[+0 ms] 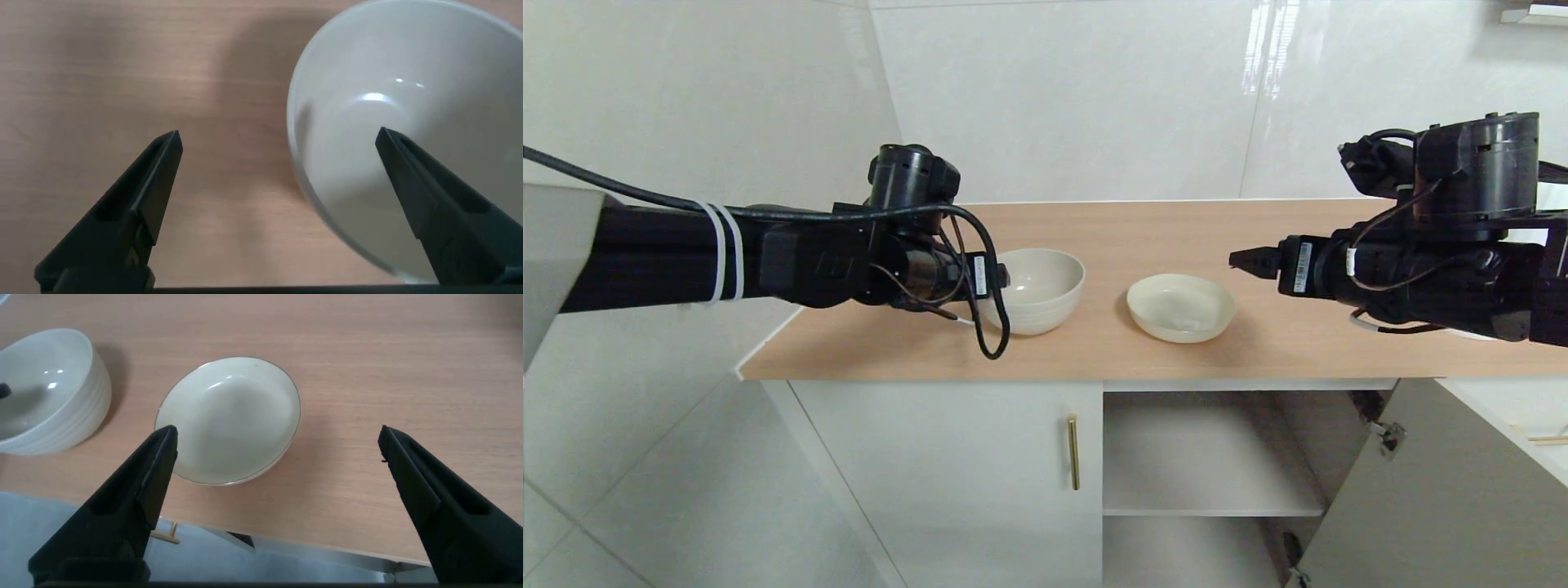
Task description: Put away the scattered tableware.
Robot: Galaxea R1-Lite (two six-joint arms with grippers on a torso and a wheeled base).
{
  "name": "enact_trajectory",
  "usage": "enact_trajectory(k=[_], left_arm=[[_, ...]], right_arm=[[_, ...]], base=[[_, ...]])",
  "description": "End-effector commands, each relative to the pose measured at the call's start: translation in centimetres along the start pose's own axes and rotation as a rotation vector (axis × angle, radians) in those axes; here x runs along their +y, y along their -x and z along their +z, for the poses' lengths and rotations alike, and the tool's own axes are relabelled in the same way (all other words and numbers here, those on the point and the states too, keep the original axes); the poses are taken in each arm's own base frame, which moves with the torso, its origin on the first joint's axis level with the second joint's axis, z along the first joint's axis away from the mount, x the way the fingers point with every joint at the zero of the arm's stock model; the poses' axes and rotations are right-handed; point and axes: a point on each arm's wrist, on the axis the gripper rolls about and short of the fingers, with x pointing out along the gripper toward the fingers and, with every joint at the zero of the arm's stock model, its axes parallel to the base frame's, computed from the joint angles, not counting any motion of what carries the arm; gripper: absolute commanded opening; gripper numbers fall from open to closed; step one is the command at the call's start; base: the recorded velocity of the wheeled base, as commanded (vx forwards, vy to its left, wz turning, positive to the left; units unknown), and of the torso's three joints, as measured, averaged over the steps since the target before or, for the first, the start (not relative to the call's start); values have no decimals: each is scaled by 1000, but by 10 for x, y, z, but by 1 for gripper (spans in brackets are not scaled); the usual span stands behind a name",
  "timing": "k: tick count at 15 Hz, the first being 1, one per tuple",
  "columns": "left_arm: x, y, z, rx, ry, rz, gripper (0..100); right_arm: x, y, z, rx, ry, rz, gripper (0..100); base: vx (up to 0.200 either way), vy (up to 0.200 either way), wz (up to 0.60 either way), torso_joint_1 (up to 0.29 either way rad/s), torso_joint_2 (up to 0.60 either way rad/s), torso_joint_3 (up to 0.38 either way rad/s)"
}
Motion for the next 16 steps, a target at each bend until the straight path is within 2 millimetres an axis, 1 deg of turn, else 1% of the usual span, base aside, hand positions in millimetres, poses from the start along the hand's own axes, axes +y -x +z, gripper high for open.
enact_trajectory(k=[1,7,9,10,12,13,15,16], left_arm=[[-1,-5,-2,7,12,1,0],[-1,-1,2,-6,46,-6,0],[0,13,10,-34,105,-16,0],[3,31,18,-65,145,-30,0],[10,57,23,-95,167,-44,0],[18,88,26,-120,178,-78,0],[25,119,26,-139,183,-141,0],[24,128,26,-147,182,-166,0]], right_arm=[[0,2,1,-5,-1,1,100],[-1,2,1,-12,0,-38,100],[-1,1,1,-10,2,-42,100],[-1,1,1,-7,3,-42,100],[0,-5,-2,16,9,-48,100],[1,-14,-6,79,26,-70,100],[5,-38,-17,177,61,-158,100],[6,-51,-26,198,75,-196,100]], base=[[0,0,0,0,0,0],[0,0,0,0,0,0],[0,0,0,0,0,0],[0,0,0,0,0,0],[0,0,0,0,0,0],[0,0,0,0,0,0],[0,0,0,0,0,0],[0,0,0,0,0,0]])
